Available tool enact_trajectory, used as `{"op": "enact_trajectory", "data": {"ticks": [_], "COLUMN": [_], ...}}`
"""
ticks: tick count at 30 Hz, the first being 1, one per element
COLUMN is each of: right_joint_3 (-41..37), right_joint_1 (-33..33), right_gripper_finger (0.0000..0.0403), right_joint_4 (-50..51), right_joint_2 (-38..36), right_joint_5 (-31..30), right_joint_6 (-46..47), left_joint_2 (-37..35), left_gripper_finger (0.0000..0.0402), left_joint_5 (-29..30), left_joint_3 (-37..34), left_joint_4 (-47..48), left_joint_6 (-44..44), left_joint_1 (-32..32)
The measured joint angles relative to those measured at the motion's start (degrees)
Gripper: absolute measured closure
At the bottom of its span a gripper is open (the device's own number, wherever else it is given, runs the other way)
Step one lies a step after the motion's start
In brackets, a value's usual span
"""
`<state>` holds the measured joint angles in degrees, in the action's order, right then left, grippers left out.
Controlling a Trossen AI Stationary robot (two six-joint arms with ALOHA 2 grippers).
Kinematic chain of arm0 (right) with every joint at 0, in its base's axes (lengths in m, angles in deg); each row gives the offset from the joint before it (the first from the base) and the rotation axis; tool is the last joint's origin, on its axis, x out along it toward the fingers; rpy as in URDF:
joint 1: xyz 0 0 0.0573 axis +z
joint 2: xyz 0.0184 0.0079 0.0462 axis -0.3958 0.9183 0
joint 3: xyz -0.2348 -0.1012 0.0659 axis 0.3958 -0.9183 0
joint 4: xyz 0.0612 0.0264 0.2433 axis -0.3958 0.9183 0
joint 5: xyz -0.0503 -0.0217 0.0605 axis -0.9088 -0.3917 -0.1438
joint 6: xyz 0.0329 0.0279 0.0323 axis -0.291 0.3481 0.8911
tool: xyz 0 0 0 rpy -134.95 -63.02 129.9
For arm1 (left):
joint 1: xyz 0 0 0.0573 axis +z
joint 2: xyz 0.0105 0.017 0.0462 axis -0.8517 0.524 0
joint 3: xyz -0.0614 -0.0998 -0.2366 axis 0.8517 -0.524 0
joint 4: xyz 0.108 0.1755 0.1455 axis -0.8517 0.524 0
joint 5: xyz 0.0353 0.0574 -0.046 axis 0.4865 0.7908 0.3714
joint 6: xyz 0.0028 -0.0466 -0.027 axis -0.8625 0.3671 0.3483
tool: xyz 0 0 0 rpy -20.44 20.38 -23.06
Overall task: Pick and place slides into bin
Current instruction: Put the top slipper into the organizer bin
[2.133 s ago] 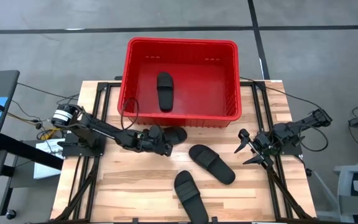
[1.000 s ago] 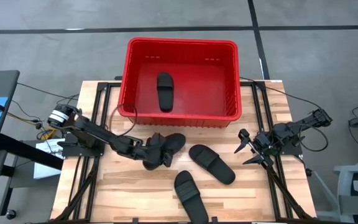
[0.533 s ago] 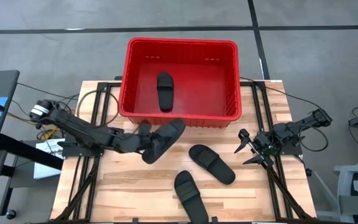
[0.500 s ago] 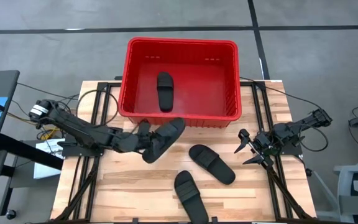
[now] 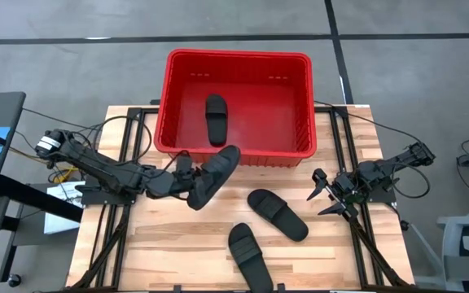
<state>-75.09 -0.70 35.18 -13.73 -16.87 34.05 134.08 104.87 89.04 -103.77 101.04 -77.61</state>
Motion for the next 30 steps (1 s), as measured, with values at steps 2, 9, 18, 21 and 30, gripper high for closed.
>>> {"op": "enact_trajectory", "data": {"ticks": [2,9,18,21,30], "right_joint_3": [0.00,0.00,0.00,0.00,0.00], "right_joint_1": [-0.01,0.01,0.00,0.01,0.01], "right_gripper_finger": [0.0143,0.0143,0.0143,0.0143,0.0143], "right_joint_4": [0.00,-0.01,-0.01,-0.02,0.00], "right_joint_2": [0.00,0.00,0.00,0.00,0.00], "right_joint_5": [0.00,-0.01,-0.01,-0.01,-0.02], "right_joint_6": [0.00,0.00,0.00,0.00,0.00], "left_joint_2": [0.00,0.00,0.00,0.00,-0.02], "left_gripper_finger": [0.0401,0.0401,0.0400,0.0400,0.0400], "left_joint_5": [-0.04,-0.08,-0.63,-0.56,-0.04], "left_joint_3": [0.01,3.62,15.42,19.76,26.10], "left_joint_4": [-2.90,-3.66,9.33,15.68,25.60], "left_joint_6": [-1.22,-6.94,-18.68,-20.88,-23.68], "left_joint_1": [0.53,3.48,9.38,11.79,20.86]}}
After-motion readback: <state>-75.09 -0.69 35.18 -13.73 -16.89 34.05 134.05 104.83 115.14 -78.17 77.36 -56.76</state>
